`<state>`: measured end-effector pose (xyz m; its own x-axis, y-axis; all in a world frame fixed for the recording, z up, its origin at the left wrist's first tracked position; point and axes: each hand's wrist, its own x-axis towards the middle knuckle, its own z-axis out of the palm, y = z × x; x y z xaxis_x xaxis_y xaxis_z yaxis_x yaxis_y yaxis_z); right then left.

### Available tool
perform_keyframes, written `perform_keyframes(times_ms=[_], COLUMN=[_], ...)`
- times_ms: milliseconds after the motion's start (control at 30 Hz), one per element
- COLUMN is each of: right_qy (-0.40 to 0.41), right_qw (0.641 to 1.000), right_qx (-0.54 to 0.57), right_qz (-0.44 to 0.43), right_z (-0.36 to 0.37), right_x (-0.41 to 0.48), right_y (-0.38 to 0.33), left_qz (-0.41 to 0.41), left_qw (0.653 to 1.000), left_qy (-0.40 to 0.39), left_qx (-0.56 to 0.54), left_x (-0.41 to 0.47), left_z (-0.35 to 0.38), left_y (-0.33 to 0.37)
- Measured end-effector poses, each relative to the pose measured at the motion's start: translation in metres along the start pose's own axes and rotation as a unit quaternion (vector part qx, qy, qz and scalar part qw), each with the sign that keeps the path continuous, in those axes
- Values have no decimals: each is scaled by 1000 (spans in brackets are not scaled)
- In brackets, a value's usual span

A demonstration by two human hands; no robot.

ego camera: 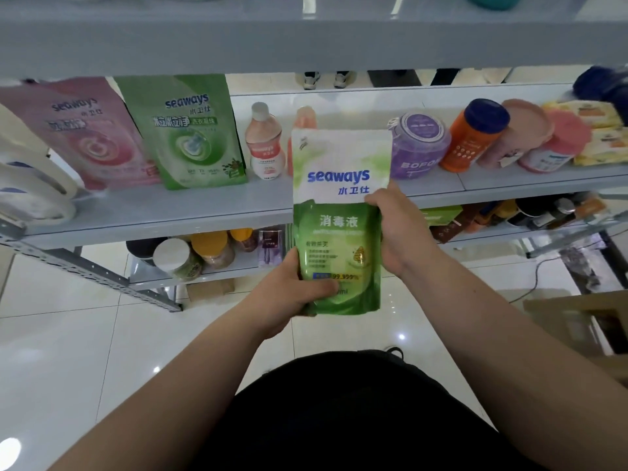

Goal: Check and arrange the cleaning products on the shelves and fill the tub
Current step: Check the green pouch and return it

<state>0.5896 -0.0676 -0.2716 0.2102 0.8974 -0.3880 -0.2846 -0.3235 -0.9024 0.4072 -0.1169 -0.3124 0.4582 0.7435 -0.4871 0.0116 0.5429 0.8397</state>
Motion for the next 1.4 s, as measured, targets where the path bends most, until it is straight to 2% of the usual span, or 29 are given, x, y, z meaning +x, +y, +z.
perform_keyframes(times_ms=[67,200,300,433,567,700,900,1033,1100,1200,1300,1400], right_qy=[27,49,7,-61,-99,-116,-53,-24,-11,11,23,42], right_qw=[999,997,995,974,960,959,979,979,972,965,965,969], right_qx=[-35,-60,-91,-201,-238,-247,-195,-190,-208,-222,-215,-192], right_qz=[3,17,47,83,106,75,2,-71,-110,-142,-146,-149], right_z=[-1,-2,-8,-25,-38,-50,-59,-62,-60,-52,-47,-45], right_x=[2,5,12,27,49,77,123,149,159,175,192,205], right_y=[5,5,1,-13,-28,-42,-34,-33,-33,-29,-21,-14], left_qz=[23,36,30,36,34,37,61,94,88,78,74,73], left_qw=[999,997,997,996,992,978,957,925,896,813,733,687], left_qy=[27,24,35,55,83,120,166,192,212,230,204,194], left_qx=[40,61,59,61,94,164,229,315,380,529,645,696], left_x=[-2,-2,4,21,46,80,136,167,179,194,203,207], left_z=[-2,-3,-3,1,8,15,21,14,3,-17,-26,-29], left_y=[0,-2,1,13,24,33,52,61,54,34,18,11])
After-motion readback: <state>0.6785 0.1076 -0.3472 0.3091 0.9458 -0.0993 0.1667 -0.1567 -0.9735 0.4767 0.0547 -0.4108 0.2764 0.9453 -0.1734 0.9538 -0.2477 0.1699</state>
